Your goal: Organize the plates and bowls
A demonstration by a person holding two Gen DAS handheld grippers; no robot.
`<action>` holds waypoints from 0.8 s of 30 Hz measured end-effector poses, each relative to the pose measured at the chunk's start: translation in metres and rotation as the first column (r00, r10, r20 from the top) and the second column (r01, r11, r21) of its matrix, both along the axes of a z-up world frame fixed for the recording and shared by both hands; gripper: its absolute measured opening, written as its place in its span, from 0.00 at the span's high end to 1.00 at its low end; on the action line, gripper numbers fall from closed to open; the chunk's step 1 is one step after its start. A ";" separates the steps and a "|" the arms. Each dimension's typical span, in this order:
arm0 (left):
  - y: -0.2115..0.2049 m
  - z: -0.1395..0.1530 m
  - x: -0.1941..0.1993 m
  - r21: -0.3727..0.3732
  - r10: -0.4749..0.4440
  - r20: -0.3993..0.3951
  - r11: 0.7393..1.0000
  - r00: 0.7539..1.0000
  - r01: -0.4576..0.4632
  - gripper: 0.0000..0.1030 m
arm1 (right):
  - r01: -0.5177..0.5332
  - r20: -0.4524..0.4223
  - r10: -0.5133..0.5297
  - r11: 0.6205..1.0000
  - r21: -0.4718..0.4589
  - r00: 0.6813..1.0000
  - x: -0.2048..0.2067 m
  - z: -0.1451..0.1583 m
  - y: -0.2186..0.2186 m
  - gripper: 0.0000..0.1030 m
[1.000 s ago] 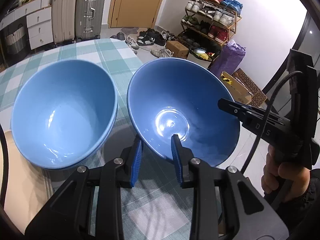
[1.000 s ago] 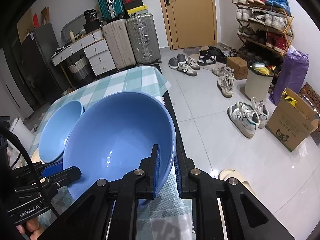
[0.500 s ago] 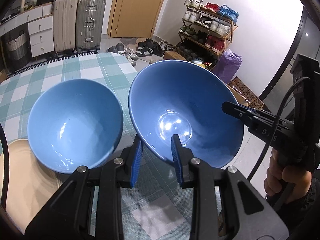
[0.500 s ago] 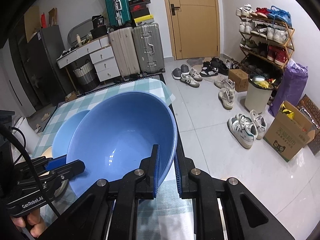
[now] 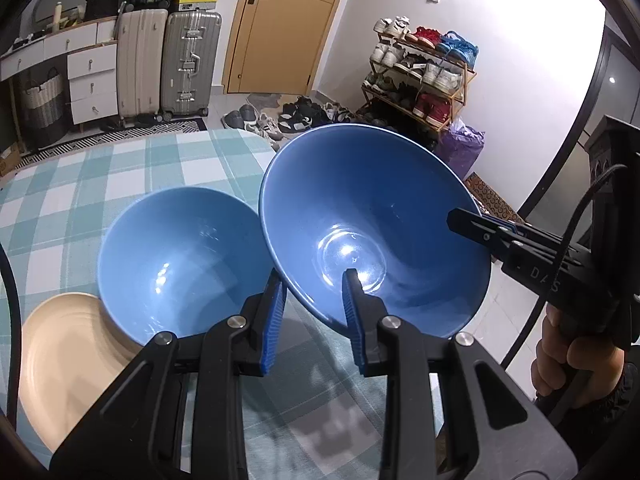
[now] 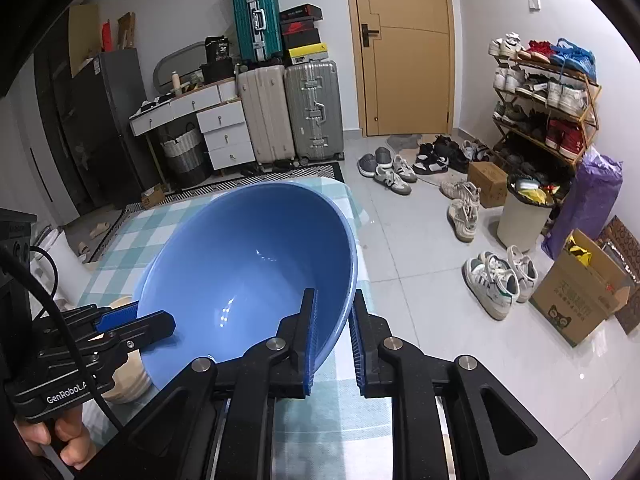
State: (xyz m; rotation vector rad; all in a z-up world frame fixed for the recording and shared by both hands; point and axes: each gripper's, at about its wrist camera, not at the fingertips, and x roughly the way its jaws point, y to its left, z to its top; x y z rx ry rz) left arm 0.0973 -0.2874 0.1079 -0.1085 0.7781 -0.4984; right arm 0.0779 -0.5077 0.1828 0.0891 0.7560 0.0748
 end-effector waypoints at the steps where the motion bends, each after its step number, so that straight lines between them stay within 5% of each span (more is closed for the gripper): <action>1: 0.004 0.003 0.000 -0.002 0.004 0.004 1.000 1.000 -0.004 0.75 | -0.004 0.004 0.004 1.000 0.000 1.000 0.000 0.002 0.003 0.85; 24: 0.081 0.036 -0.005 -0.003 0.099 0.036 0.995 0.994 -0.099 0.75 | -0.088 0.007 0.088 0.996 0.005 0.996 0.035 0.010 0.076 0.84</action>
